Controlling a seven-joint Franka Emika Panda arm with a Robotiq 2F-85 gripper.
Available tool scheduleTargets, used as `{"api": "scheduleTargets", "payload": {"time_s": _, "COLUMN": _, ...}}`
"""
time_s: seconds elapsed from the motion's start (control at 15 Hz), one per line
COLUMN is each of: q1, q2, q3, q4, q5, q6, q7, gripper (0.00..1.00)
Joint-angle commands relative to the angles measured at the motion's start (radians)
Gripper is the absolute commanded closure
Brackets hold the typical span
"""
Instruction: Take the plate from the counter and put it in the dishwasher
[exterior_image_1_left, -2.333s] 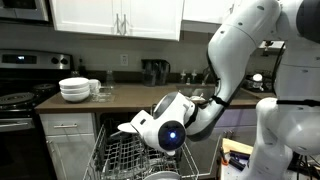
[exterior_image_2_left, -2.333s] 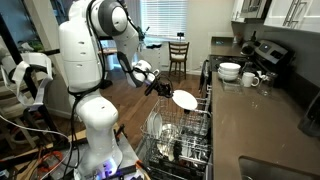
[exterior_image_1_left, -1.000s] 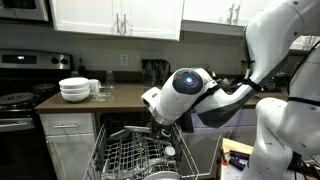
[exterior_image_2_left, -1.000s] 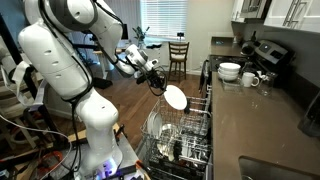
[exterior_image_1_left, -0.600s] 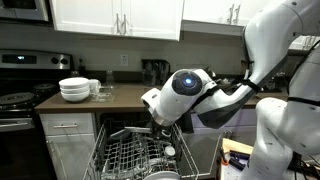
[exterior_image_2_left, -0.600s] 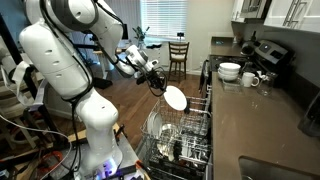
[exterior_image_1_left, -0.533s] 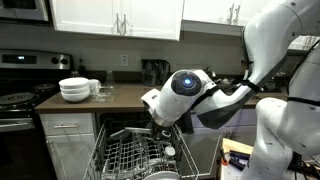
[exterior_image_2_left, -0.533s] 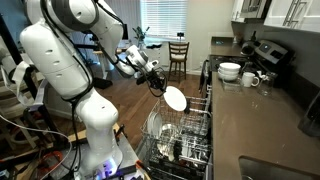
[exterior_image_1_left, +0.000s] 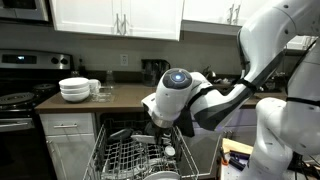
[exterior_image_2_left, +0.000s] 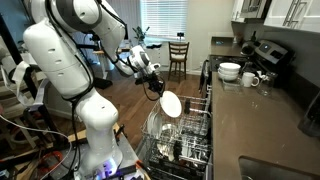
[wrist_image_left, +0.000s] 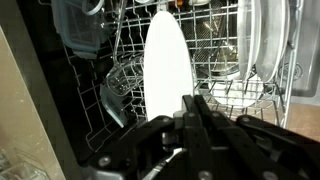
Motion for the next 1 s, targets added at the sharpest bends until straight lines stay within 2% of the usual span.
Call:
{"api": "scheduleTargets", "payload": {"time_s": 0.0, "q1": -0.011, "q2": -0.005, "q3": -0.005, "q4": -0.007, "q5": 0.093, "q6": 0.006, "q7": -0.190, "gripper": 0.99}}
{"api": "scheduleTargets", "payload": {"time_s": 0.33, "q1": -0.003, "q2": -0.020, "q3": -0.021, "q4": -0.025, "q5": 0.243, "q6": -0.017, "q7": -0.433, "gripper": 0.99}}
{"api": "scheduleTargets", "payload": {"time_s": 0.4, "q1": -0.019, "q2": -0.043, "q3": -0.008, "q4": -0.025, "q5": 0.214, "q6": -0.046, "q7": -0.405, "gripper": 0.99}}
{"api": "scheduleTargets", "payload": {"time_s": 0.47, "q1": -0.022, "q2": 0.006, "q3": 0.004, "q4": -0.017, "q5": 0.204, "q6": -0.010, "q7": -0.359, "gripper": 0.99}}
{"api": "scheduleTargets", "payload": {"time_s": 0.53, "q1": -0.024, "q2": 0.005, "q3": 0.004, "q4": -0.017, "q5": 0.204, "q6": -0.012, "q7": -0.360, "gripper": 0.96}}
{"api": "scheduleTargets", "payload": {"time_s": 0.93, "q1": -0.028, "q2": 0.016, "q3": 0.000, "q4": -0.022, "q5": 0.209, "q6": -0.004, "q7": -0.374, "gripper": 0.99}}
